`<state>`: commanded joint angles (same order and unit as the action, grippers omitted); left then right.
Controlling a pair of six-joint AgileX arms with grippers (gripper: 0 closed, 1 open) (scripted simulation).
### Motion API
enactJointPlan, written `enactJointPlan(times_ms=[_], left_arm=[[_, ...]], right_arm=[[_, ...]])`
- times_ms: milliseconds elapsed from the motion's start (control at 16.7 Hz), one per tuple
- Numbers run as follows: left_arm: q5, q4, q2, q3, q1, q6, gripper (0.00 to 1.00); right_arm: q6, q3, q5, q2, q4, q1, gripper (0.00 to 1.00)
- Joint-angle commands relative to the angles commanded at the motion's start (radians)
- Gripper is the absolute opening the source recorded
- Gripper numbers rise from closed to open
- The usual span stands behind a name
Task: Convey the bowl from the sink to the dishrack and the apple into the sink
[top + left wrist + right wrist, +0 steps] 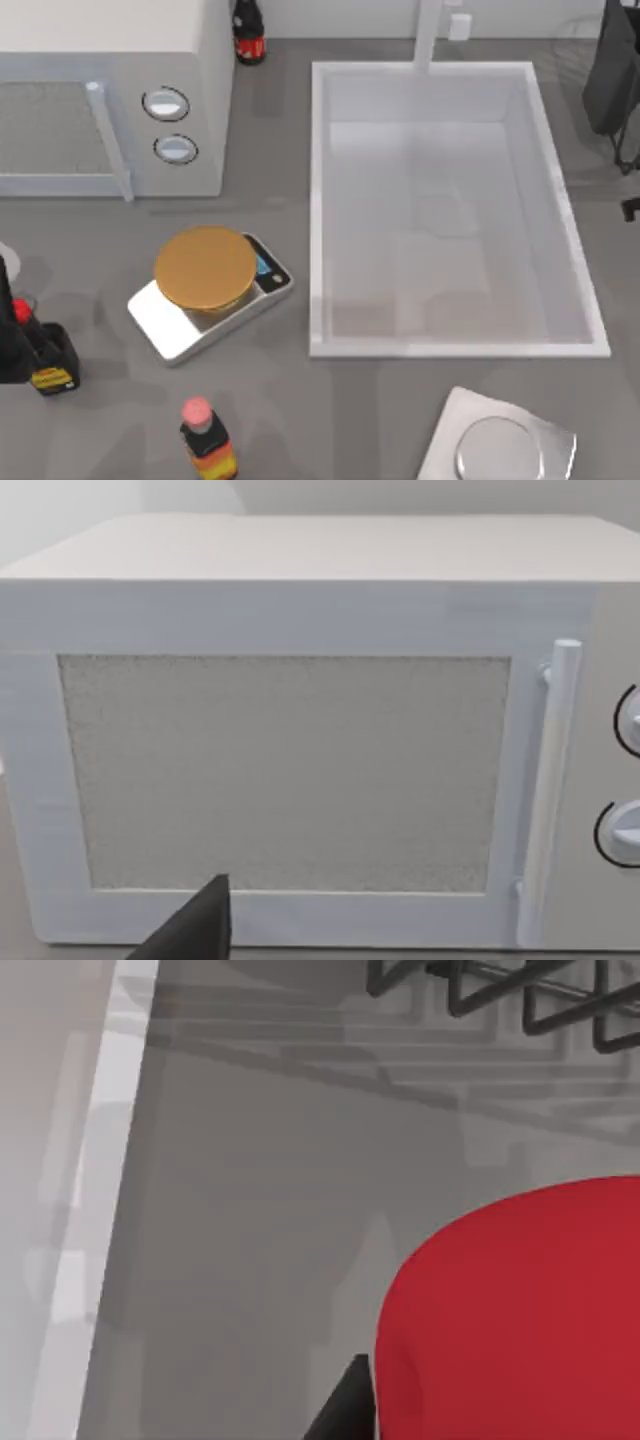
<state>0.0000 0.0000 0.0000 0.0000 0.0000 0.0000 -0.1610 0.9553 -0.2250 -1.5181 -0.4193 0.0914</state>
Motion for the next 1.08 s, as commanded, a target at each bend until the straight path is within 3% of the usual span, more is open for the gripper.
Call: enactJointPlan(times_ms=[660, 840, 1080], left_arm=[[0.0, 0.0, 0.0, 0.0, 0.0, 0.0, 1.0], [0.0, 0.0, 0.0, 0.0, 0.0, 0.0, 1.0], [0.0, 0.0, 0.0, 0.0, 0.0, 0.0, 1.0]], right_arm=[[0.148, -0.185, -0.356, -0.074, 1.078, 0.47, 0.0], [0.171, -0.227, -0.422, -0.082, 1.237, 0.533, 0.0], [0.181, -0.247, -0.452, -0.084, 1.3, 0.559, 0.0]])
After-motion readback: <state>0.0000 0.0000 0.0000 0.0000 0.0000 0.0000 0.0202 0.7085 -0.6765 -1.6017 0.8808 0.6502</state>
